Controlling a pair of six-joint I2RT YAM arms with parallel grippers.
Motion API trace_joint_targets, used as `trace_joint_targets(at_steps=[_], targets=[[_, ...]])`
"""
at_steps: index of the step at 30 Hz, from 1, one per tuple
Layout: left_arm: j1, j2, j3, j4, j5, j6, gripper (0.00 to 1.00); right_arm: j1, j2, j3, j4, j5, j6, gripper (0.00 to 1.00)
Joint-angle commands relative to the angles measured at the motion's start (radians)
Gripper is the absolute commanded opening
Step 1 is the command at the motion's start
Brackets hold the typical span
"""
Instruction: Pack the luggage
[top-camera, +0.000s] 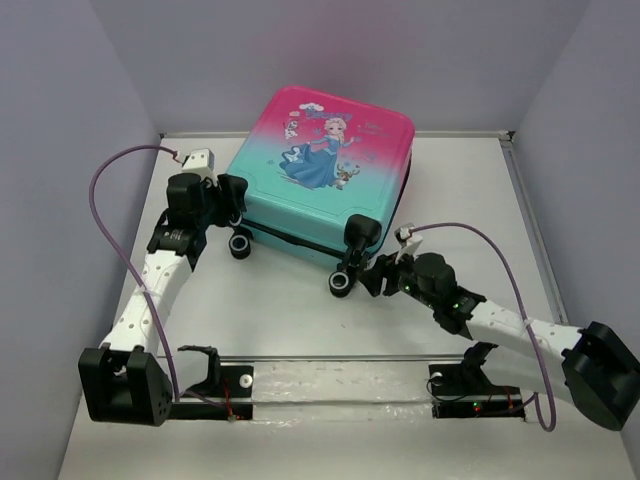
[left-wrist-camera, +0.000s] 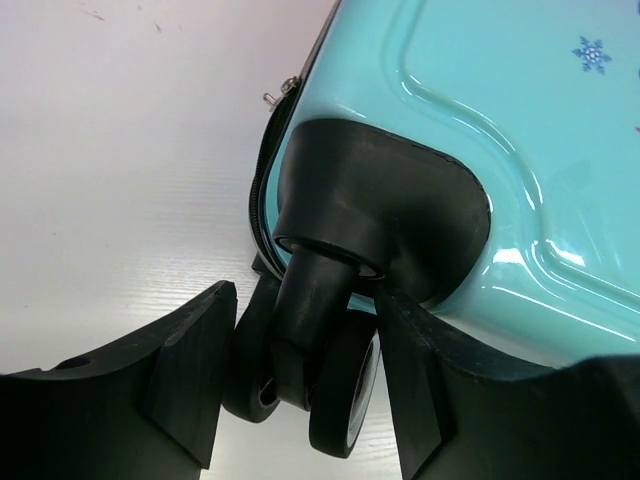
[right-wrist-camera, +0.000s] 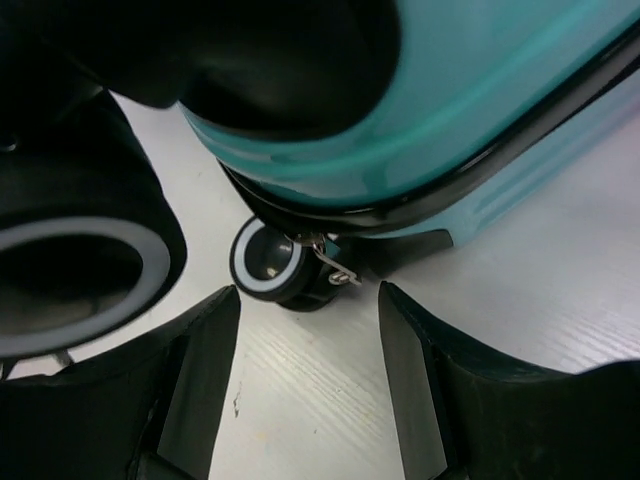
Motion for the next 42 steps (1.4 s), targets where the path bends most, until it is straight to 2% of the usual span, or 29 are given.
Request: trace_joint_targets(at_steps=[1,5,8,9,11,12,15,18,19,20,21,23,24,25,27,28,29,30,33,35,36,37,38,39,41,42], targets=[[-0.062,-0.024,-0.036,-0.032,0.183,-0.079,0.06,0.001,0.052,0.024,0.169,0.154,-0.050,0.63],[-0.079,-0.062,-0.046,-0.018,0.214,-0.099,0.06,0.001,0.120,0.037,0.238,0.208,-0.074,0.63],[-0.098,-0.065,-0.049,-0.015,0.235,-0.107,0.06,0.001,0.180,0.049,0.306,0.222,-0.090,0.57],[-0.104,-0.067,-0.051,-0.012,0.237,-0.107,0.06,0.001,0.192,0.049,0.350,0.245,-0.090,0.48],[-0.113,-0.074,-0.057,-0.012,0.234,-0.108,0.06,-0.008,0.205,0.020,0.414,0.266,-0.073,0.37],[-0.121,-0.079,-0.059,-0.012,0.236,-0.110,0.06,-0.008,0.203,0.008,0.442,0.297,-0.062,0.23],[-0.136,-0.090,-0.072,-0.001,0.246,-0.121,0.06,-0.008,0.203,-0.068,0.624,0.308,-0.039,0.07],[-0.153,-0.100,-0.089,0.034,0.292,-0.151,0.06,0.047,0.208,-0.091,0.657,0.352,-0.018,0.07],[-0.180,-0.100,-0.094,0.051,0.309,-0.168,0.06,0.137,0.218,-0.083,0.662,0.392,-0.022,0.07],[-0.217,-0.105,-0.095,0.066,0.305,-0.186,0.06,0.264,0.265,-0.063,0.684,0.529,-0.046,0.07],[-0.217,-0.105,-0.097,0.066,0.305,-0.187,0.06,0.265,0.299,-0.063,0.709,0.623,-0.054,0.07],[-0.277,-0.117,-0.099,0.103,0.311,-0.226,0.06,0.378,0.382,-0.031,0.760,0.800,-0.080,0.07],[-0.300,-0.122,-0.102,0.111,0.305,-0.240,0.06,0.468,0.478,0.022,0.816,0.964,-0.118,0.07],[-0.346,-0.125,-0.105,0.126,0.297,-0.257,0.06,0.502,0.528,0.050,0.867,1.018,-0.166,0.07],[-0.387,-0.136,-0.114,0.192,0.297,-0.308,0.06,0.564,0.627,0.096,1.034,1.094,-0.406,0.07],[-0.420,-0.140,-0.120,0.219,0.292,-0.318,0.06,0.575,0.722,0.128,1.259,1.139,-0.603,0.07],[-0.429,-0.142,-0.120,0.226,0.288,-0.326,0.06,0.587,0.750,0.142,1.360,1.158,-0.646,0.07],[-0.437,-0.142,-0.128,0.240,0.289,-0.346,0.06,0.587,0.764,0.188,1.360,1.165,-0.672,0.07],[-0.460,-0.153,-0.135,0.283,0.305,-0.377,0.06,0.587,0.794,0.213,1.346,1.060,-0.668,0.07],[-0.478,-0.156,-0.131,0.296,0.306,-0.386,0.06,0.587,0.791,0.239,1.248,0.988,-0.573,0.07],[-0.499,-0.157,-0.126,0.298,0.303,-0.391,0.06,0.578,0.762,0.260,1.038,0.871,-0.514,0.07],[-0.510,-0.159,-0.123,0.299,0.302,-0.397,0.06,0.567,0.743,0.303,0.937,0.789,-0.434,0.07],[-0.521,-0.162,-0.122,0.309,0.300,-0.403,0.06,0.558,0.734,0.317,0.876,0.720,-0.360,0.07],[-0.544,-0.165,-0.118,0.315,0.300,-0.409,0.06,0.549,0.734,0.326,0.852,0.554,-0.297,0.07],[-0.564,-0.183,-0.114,0.322,0.288,-0.426,0.06,0.536,0.737,0.392,0.788,0.417,-0.224,0.07],[-0.572,-0.189,-0.108,0.327,0.288,-0.432,0.06,0.536,0.752,0.414,0.763,0.279,-0.211,0.07]])
